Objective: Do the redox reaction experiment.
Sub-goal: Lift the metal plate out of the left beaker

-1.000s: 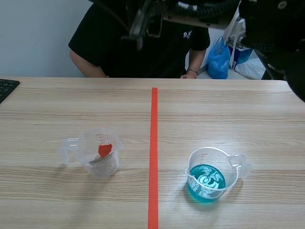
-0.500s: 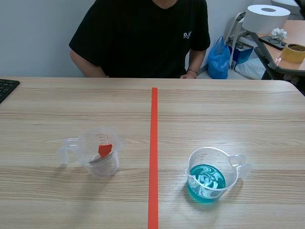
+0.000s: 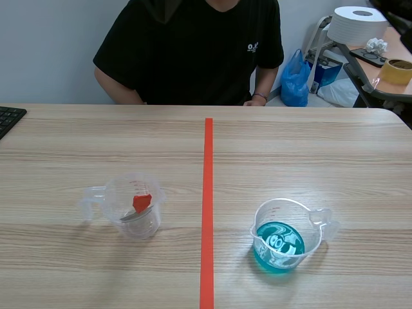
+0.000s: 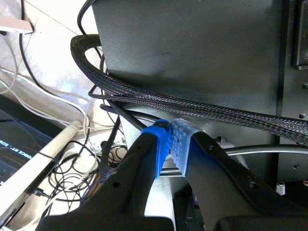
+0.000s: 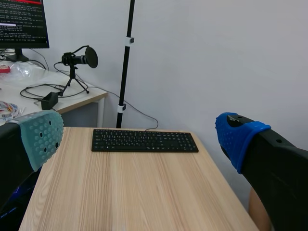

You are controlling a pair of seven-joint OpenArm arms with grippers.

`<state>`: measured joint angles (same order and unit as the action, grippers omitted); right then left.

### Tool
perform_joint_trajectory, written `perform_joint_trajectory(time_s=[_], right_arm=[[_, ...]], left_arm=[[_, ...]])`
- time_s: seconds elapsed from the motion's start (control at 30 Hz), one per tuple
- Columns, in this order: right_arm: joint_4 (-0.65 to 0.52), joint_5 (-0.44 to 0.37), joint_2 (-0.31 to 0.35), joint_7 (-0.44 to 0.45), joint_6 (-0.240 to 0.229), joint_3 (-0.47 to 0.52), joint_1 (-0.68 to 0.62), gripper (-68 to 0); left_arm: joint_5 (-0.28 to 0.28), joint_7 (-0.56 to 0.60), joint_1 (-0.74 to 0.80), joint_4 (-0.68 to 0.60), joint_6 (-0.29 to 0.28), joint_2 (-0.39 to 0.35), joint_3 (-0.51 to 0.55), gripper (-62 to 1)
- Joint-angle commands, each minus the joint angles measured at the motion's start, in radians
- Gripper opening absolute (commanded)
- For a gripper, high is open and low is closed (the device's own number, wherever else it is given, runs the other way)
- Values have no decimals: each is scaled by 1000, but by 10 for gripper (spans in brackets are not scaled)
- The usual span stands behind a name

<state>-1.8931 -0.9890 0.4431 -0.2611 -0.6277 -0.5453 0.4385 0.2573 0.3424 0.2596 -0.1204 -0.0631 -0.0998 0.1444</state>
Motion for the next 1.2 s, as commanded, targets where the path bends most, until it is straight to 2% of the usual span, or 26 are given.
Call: perform_joint_trajectory(time_s=[0.0, 0.2, 0.33, 0.63, 0.73, 0.87, 1.0, 1.17], right_arm=[[2, -14, 4, 9, 4, -5, -2, 4], [2, -14, 59, 4, 3, -5, -48, 4], [2, -14, 138, 10, -1, -5, -89, 4], [2, 7, 347, 177, -1, -5, -226, 4], [2, 74, 388, 240, -1, -5, -268, 4], [3, 204, 413, 324, 0, -6, -338, 4], [5, 335, 413, 410, 1, -6, -415, 4], [5, 456, 412, 499, 20, -10, -478, 4]], left_arm=[[-2, 5, 3, -11, -2, 0, 2, -567], [-2, 5, 3, -11, -2, 0, 2, -567], [-2, 5, 3, -11, -2, 0, 2, -567], [-2, 5, 3, -11, -2, 0, 2, -567], [-2, 5, 3, -11, -2, 0, 2, -567], [-2, 5, 3, -11, -2, 0, 2, -567], [-2, 5, 3, -11, -2, 0, 2, -567], [-2, 5, 3, -11, -2, 0, 2, -567]])
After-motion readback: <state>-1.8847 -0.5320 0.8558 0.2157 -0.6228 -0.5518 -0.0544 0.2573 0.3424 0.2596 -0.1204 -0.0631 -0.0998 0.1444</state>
